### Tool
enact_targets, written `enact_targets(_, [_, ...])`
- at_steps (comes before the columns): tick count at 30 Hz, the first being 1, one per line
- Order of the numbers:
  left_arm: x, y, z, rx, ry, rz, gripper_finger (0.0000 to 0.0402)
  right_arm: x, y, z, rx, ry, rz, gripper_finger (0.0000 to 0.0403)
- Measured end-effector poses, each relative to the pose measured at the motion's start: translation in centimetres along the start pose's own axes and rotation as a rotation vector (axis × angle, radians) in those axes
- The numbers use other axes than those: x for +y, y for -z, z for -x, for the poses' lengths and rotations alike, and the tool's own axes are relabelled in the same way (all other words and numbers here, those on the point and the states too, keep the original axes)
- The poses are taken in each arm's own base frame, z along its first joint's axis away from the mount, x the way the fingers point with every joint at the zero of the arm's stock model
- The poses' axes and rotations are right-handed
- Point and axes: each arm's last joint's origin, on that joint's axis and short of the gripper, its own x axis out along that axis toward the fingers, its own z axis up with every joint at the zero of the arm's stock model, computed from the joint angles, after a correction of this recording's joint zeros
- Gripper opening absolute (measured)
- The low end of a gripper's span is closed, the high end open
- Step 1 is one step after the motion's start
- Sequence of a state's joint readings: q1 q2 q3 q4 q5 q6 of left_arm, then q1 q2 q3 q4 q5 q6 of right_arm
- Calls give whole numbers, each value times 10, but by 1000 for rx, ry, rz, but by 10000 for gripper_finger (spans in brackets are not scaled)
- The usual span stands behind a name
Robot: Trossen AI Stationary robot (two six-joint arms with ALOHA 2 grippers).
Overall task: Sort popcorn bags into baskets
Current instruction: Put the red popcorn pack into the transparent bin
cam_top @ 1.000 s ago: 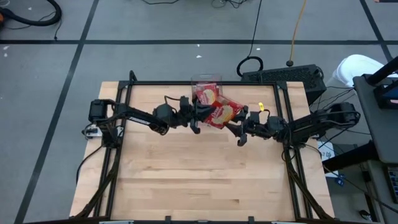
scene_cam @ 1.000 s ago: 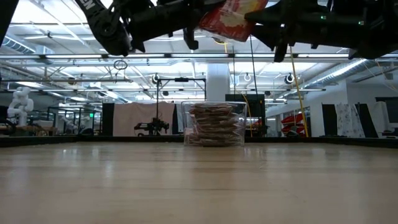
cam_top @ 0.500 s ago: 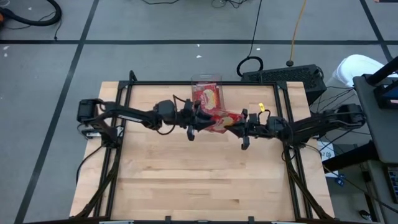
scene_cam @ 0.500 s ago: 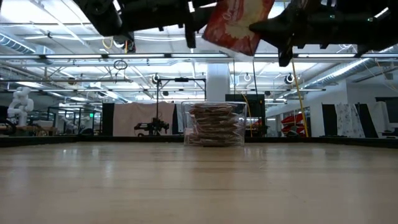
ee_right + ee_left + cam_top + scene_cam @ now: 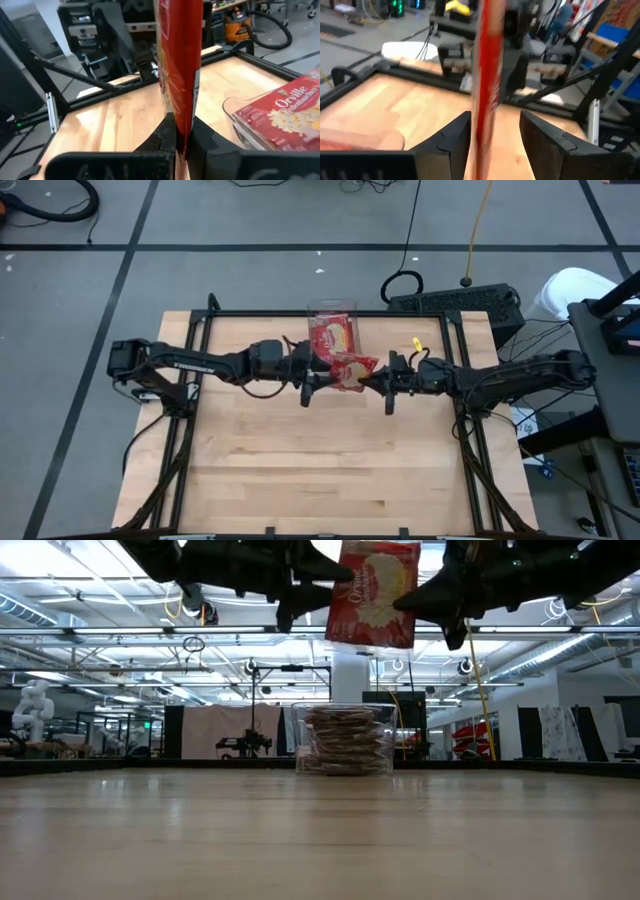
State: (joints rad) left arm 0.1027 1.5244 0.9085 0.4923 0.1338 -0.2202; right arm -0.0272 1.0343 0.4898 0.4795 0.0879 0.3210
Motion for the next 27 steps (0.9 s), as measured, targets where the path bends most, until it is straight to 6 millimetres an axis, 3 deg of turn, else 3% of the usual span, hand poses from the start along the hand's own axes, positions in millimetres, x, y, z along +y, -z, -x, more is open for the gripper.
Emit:
enact_targets(5, [3,-1,1,-9,-29,-3,140,-2,-2,-2,8,-20,-3,5])
enact_targets(12, [11,-2,2,0,-20,-28,17,-6,-2,-2,9,-2,14,5])
enact_targets(17, [19,-4,3,-5,-40,-27,23,-7,-5,-2,-21,34,45,22])
enact_targets(27, [59,-14,15,-73,-58,22,12,-13,-5,-1,-49,216,72,139])
